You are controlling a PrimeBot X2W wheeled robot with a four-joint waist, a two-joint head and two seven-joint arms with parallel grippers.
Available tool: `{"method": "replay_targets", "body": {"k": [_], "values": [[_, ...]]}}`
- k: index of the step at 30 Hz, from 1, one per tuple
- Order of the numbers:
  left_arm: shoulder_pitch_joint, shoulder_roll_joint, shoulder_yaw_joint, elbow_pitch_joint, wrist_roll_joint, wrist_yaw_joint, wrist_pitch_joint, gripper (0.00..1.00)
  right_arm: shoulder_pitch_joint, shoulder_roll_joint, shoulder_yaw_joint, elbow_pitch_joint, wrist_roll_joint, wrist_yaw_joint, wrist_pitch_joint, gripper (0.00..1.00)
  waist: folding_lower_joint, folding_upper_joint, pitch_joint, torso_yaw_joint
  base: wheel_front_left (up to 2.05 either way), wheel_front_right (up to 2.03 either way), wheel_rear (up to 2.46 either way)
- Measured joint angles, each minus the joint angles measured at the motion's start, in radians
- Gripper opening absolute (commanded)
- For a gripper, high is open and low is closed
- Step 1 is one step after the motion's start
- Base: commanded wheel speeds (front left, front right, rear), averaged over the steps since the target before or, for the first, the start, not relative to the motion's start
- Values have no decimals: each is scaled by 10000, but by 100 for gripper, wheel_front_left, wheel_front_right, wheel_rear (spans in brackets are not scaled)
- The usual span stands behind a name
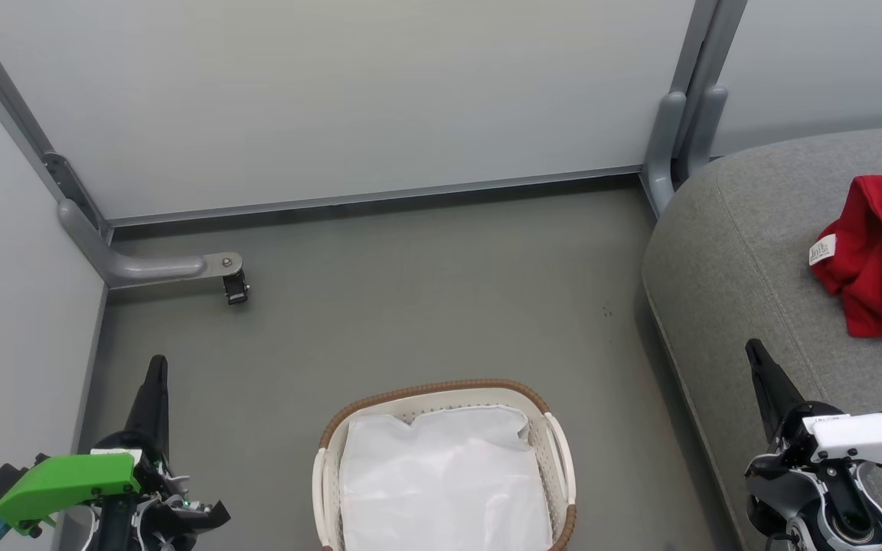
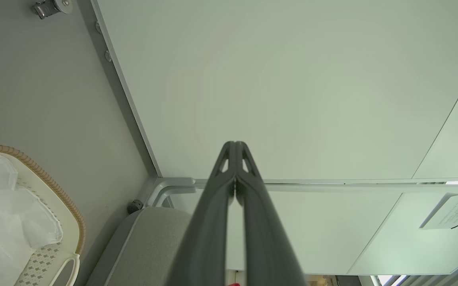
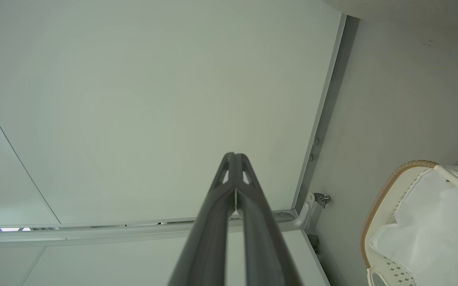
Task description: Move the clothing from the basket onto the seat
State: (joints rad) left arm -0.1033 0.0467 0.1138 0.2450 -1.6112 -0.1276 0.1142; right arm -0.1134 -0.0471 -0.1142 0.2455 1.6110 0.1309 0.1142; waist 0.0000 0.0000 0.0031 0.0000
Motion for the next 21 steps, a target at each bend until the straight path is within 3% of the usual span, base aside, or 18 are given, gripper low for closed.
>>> {"method": "replay_targets", "body": {"k": [21], "values": [[0, 0, 2, 0, 0, 0, 2, 0, 0, 0, 0, -2, 0, 0, 0, 0, 0, 0, 0, 0, 0, 0, 0]]}}
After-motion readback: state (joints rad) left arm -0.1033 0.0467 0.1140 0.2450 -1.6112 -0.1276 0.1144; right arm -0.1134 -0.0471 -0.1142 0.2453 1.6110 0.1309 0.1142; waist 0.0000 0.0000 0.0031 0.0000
